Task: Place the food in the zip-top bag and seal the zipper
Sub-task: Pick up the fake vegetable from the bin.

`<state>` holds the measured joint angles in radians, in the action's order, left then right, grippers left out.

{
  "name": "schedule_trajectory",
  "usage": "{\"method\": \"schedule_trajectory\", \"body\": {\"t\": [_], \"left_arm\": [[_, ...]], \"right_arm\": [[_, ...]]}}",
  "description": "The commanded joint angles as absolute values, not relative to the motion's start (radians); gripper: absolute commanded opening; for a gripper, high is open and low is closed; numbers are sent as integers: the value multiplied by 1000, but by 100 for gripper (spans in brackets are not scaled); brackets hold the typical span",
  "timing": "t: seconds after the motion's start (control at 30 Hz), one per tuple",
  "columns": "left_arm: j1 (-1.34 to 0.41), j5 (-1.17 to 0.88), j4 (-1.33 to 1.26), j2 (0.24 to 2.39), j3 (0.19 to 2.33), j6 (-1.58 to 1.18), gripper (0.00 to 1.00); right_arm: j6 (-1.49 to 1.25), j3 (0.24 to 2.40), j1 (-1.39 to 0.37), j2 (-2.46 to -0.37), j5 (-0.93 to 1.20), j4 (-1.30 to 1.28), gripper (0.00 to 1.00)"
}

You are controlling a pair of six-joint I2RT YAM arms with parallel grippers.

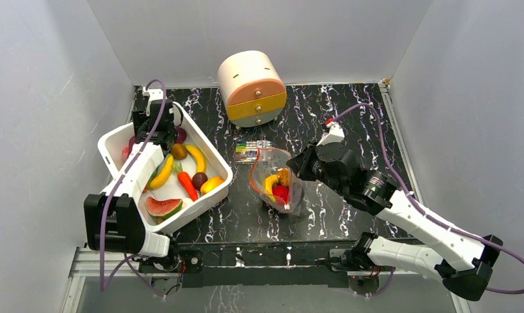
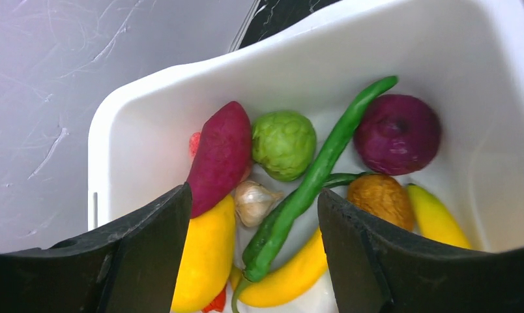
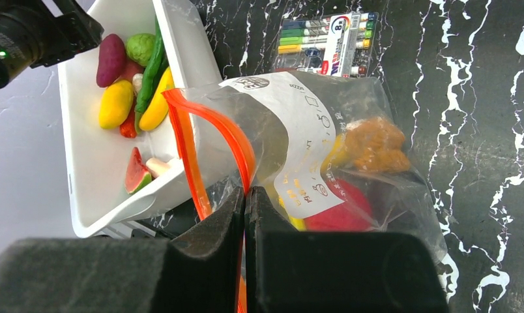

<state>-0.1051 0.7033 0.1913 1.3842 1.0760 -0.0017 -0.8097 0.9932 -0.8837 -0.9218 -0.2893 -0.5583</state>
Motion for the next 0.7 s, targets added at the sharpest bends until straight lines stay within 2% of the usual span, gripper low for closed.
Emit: {"method": "schedule_trajectory", "body": {"t": [0.0, 0.17, 0.67], "left_arm": [[-48, 740, 99, 1443, 1071, 87, 67], [-16, 780, 66, 1521, 1070, 117, 65], [41, 809, -90, 1551, 958, 218, 62]], "right_arm": [[-799, 1052, -887, -907, -299, -526, 0], [-779, 1107, -888, -937, -300, -563, 0], [-787, 1134, -888, -958, -297, -573, 0]]}}
